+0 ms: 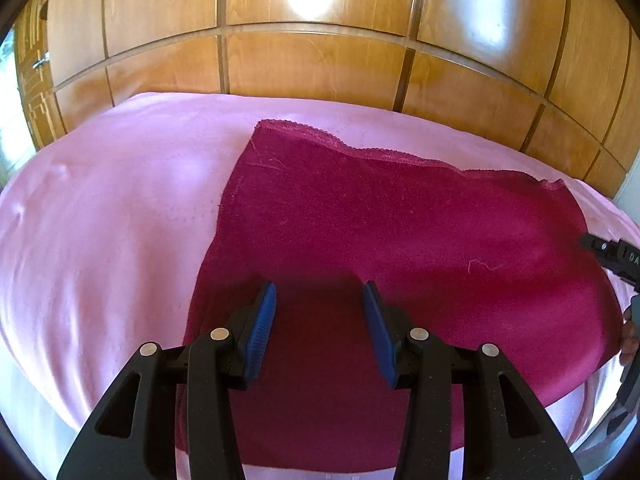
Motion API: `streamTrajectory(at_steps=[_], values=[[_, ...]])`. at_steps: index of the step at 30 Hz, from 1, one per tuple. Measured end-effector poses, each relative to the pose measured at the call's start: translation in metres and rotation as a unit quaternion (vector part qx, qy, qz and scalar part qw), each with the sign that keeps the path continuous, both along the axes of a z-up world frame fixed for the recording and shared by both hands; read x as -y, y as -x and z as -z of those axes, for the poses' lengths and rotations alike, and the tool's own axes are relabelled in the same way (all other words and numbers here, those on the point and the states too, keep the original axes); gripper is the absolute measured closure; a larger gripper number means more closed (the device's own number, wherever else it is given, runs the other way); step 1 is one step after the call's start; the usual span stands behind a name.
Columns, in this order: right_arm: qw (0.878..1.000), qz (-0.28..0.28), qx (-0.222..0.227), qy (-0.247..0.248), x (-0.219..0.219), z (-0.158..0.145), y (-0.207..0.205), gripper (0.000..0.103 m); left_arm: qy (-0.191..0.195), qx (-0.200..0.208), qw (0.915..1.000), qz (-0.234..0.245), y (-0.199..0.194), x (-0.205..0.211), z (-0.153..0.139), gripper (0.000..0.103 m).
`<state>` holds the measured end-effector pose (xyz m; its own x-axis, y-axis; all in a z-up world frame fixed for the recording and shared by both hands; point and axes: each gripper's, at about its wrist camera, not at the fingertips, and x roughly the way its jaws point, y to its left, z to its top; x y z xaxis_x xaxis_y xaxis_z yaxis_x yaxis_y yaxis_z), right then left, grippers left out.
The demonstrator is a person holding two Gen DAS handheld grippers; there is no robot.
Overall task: Fold small clothes
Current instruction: 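Grasp the sweater edge with the right tool and lift it, then lift the sweater edge with the right tool and fold it over the body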
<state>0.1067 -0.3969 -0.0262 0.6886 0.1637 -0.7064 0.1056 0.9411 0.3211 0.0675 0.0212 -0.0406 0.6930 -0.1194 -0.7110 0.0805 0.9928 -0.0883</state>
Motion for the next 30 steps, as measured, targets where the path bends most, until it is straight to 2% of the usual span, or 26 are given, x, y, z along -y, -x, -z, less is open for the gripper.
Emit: streamTrajectory(at_steps=[2,6,9,10,11,12,13,16,21,24,25,26,28,30], values=[[1.0,0.011,0.012,-0.005,0.007,-0.009,0.0,0.019,0.001,0.001,1.0,-0.001,0.002,0.0,-0.001,0.059],[1.0,0.014,0.003,0.005,0.011,-0.011,-0.016,0.02,0.007,0.004,1.0,0.0,0.006,-0.002,-0.003,0.059],[1.0,0.0,-0.02,0.004,0.008,-0.003,-0.034,0.032,0.007,0.004,1.0,0.0,0.007,-0.001,-0.003,0.059],[0.999,-0.012,-0.03,0.007,0.004,0.0,-0.041,0.047,0.007,0.004,1.0,0.001,0.007,-0.002,-0.003,0.059],[0.999,-0.018,-0.031,0.016,0.001,0.001,-0.044,0.067,0.008,0.004,1.0,0.001,0.006,-0.003,-0.003,0.059],[0.999,-0.018,-0.027,0.03,-0.002,-0.001,-0.046,0.075,0.007,0.004,1.0,0.001,0.006,-0.003,-0.003,0.059],[0.999,-0.017,-0.023,0.043,-0.003,-0.003,-0.048,0.091,0.006,0.003,1.0,0.002,0.005,-0.003,-0.002,0.059],[0.997,0.003,-0.03,0.071,0.001,-0.001,-0.062,0.097,0.003,-0.001,1.0,0.001,0.002,-0.001,0.0,0.059],[0.997,0.003,-0.045,0.069,0.006,0.01,-0.073,0.096,0.006,-0.008,0.9999,-0.005,-0.002,-0.001,0.005,0.056],[0.998,0.0,-0.042,0.042,0.014,0.006,-0.066,0.092,0.008,-0.008,0.9999,-0.007,-0.002,-0.001,0.003,0.055],[0.999,-0.003,-0.039,0.027,0.018,0.004,-0.061,0.082,0.009,-0.008,0.9999,-0.008,0.0,-0.001,0.003,0.055],[0.999,-0.007,-0.035,0.014,0.02,0.002,-0.059,0.06,0.01,-0.007,0.9999,-0.008,0.001,-0.001,0.002,0.055],[1.0,-0.009,-0.029,-0.002,0.021,0.0,-0.048,0.033,0.013,-0.006,0.9998,-0.011,0.003,-0.002,0.001,0.055],[0.999,-0.018,-0.031,-0.013,0.024,0.001,-0.038,0.032,0.021,-0.005,0.9997,-0.014,0.005,-0.004,0.0,0.055]])
